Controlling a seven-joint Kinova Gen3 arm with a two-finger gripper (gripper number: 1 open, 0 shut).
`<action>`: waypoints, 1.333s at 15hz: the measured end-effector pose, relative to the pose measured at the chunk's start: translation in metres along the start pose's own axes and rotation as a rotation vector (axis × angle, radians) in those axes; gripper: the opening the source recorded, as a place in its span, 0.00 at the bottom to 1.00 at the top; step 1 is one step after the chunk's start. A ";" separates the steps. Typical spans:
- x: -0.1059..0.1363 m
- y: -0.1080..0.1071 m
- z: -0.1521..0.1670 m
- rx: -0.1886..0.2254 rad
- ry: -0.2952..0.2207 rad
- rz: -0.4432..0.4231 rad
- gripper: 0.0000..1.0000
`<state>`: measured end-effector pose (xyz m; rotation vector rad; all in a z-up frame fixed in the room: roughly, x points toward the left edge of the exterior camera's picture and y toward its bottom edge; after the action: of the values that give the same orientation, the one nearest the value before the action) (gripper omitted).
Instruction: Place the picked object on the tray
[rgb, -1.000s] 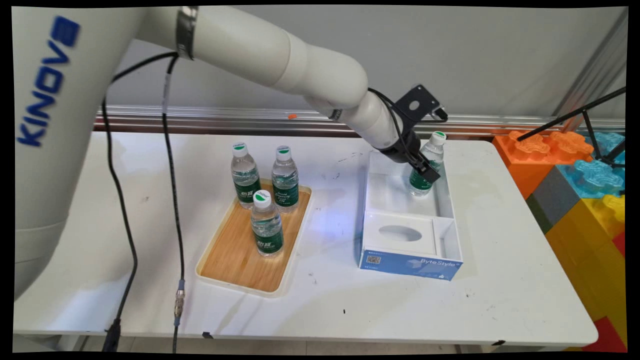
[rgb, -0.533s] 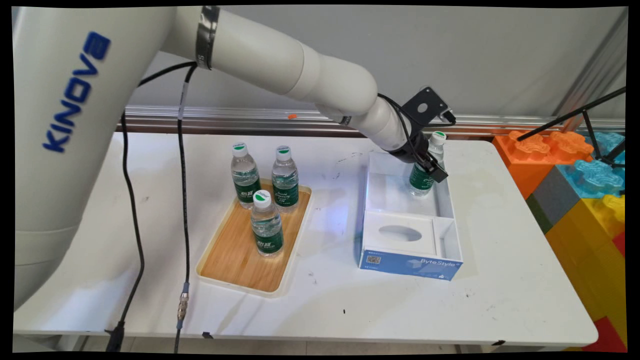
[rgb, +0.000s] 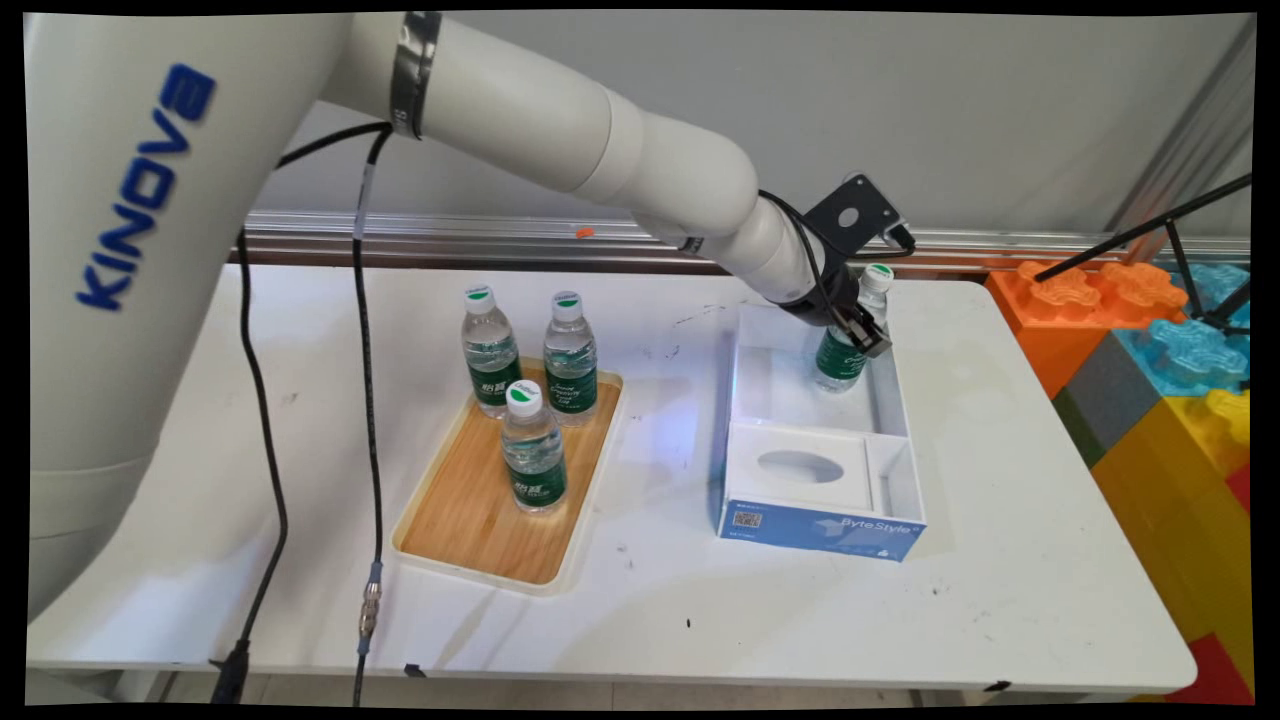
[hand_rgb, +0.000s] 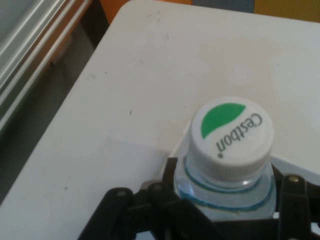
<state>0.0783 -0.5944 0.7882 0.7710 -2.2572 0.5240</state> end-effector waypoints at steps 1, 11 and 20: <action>0.003 0.001 -0.005 0.004 0.003 0.001 0.00; 0.051 0.020 -0.111 0.012 0.011 -0.046 0.00; 0.040 0.024 -0.262 0.011 0.029 -0.022 0.00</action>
<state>0.1640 -0.4468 0.9923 0.7885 -2.2187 0.5337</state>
